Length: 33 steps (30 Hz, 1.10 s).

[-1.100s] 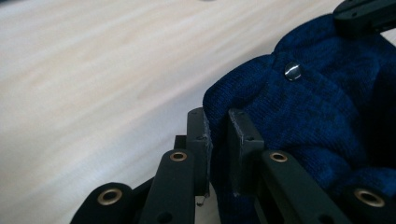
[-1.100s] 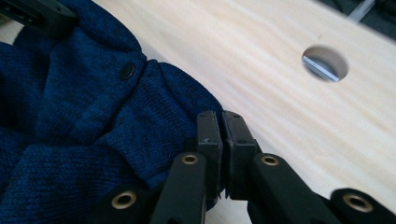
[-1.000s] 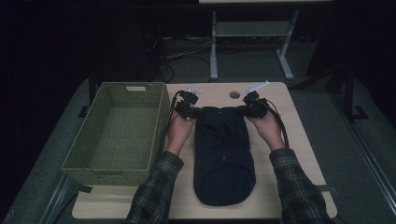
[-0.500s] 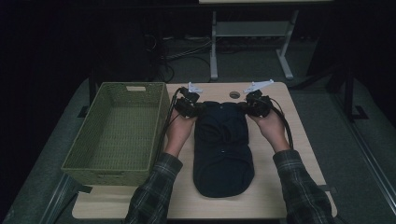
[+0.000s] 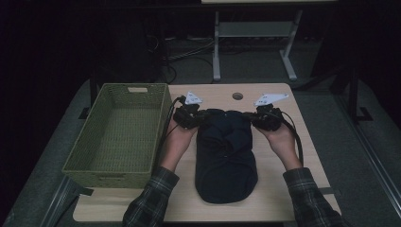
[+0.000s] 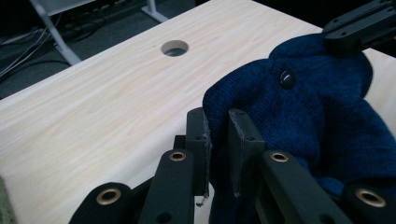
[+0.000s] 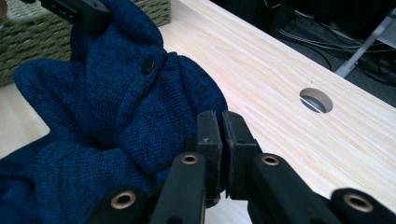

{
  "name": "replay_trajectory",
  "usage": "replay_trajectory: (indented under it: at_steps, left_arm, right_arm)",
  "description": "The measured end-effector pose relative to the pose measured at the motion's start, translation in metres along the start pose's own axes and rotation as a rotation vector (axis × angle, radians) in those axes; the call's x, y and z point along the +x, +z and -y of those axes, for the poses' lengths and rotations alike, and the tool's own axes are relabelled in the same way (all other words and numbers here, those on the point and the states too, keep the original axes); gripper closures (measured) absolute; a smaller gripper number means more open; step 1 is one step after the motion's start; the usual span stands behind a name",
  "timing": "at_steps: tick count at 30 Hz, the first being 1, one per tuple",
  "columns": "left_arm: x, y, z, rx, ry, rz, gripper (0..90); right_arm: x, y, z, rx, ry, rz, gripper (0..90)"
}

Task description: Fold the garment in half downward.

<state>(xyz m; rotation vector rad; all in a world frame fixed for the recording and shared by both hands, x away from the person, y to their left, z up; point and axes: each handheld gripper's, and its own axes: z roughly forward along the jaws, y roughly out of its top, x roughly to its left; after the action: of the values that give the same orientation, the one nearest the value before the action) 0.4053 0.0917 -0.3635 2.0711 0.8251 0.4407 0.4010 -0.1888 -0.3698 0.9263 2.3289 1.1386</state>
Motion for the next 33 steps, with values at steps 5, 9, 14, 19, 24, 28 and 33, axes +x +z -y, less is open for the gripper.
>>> replay_trajectory:
  at_steps: [5,9,14,19,24,28,33]
  left_arm:
    - [-0.007,-0.008,0.005,0.013,0.012,0.014,79.5]
    - [-0.013,-0.014,0.009,0.021,0.024,0.03,79.5]
    - [-0.019,-0.018,0.014,0.026,0.022,0.043,79.5]
    - [-0.025,-0.026,0.022,0.034,0.015,0.076,79.6]
    - [-0.03,-0.031,0.028,0.042,0.023,0.092,79.6]
    - [-0.037,-0.035,0.035,0.049,0.037,0.093,79.6]
    - [-0.04,-0.038,0.04,0.061,0.044,0.104,79.5]
  right_arm:
    - [0.007,-0.009,0.006,0.0,-0.007,-0.016,86.5]
    - [0.014,-0.014,0.012,-0.004,-0.012,-0.026,86.5]
    - [0.02,-0.019,0.017,-0.013,-0.014,-0.027,86.5]
    - [0.029,-0.025,0.024,-0.015,-0.018,-0.037,86.3]
    - [0.037,-0.03,0.03,-0.006,-0.009,-0.055,86.1]
    - [0.045,-0.033,0.035,-0.009,-0.016,-0.056,85.9]
    - [0.05,-0.036,0.04,-0.009,-0.018,-0.065,85.5]
